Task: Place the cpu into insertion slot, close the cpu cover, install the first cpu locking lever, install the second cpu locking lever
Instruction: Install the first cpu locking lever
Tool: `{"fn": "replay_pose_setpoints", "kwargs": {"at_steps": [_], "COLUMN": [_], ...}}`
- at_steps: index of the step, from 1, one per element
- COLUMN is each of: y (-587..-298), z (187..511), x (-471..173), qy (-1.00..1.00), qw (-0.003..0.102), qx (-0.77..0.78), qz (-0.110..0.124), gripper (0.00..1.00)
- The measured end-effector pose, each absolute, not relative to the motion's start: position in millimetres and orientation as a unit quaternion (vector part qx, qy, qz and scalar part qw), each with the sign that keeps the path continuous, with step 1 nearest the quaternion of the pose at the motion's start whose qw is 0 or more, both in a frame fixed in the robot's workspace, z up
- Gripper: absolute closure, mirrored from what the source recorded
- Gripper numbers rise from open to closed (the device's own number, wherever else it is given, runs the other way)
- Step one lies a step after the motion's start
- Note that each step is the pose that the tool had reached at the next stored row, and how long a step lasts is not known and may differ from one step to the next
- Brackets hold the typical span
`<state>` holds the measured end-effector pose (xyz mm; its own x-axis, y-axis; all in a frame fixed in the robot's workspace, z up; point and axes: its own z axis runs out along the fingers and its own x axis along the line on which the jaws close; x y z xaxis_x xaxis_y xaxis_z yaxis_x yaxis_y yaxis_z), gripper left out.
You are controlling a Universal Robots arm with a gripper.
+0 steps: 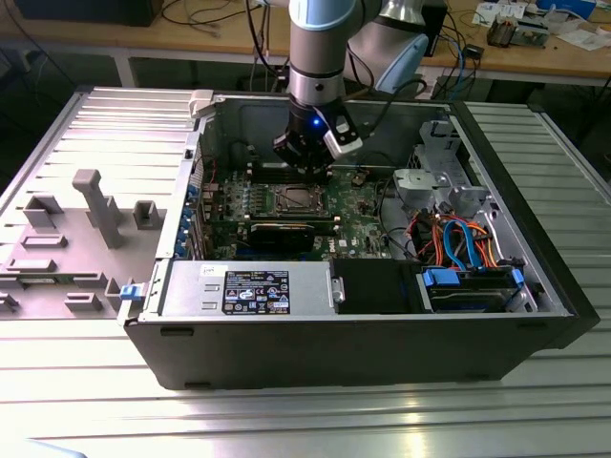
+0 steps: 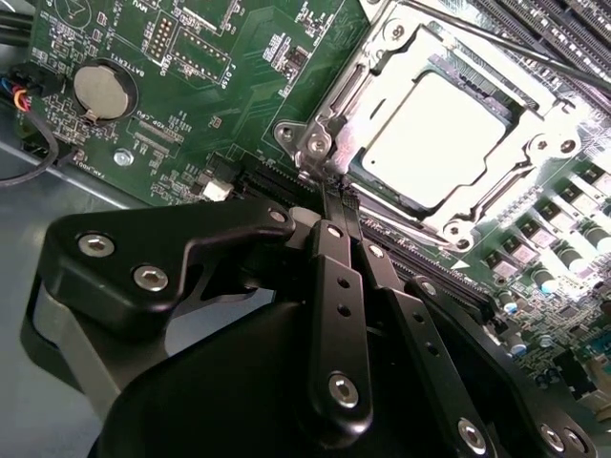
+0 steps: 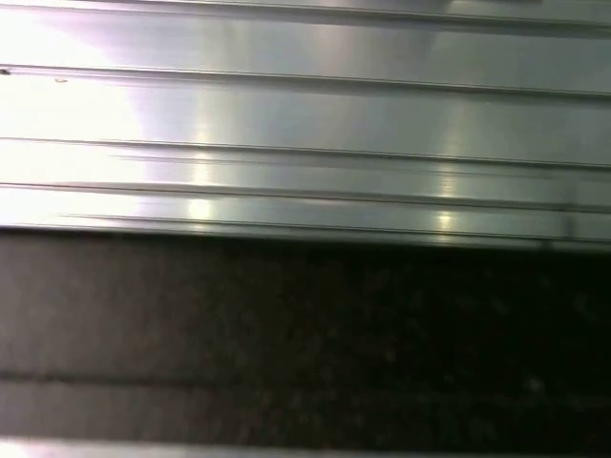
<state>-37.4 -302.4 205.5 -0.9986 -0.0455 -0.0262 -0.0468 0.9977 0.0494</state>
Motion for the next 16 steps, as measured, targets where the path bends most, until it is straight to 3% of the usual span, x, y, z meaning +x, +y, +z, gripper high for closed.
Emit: {"fn": "replay_pose_setpoints", "kwargs": {"at_steps": [16], "y": [-301.5], "z": [206.2], "x": [-36.3], "qy": [0.999], "qw": [0.013], "qx": [-0.023], "qz": [0.023], "gripper": [0.89]}}
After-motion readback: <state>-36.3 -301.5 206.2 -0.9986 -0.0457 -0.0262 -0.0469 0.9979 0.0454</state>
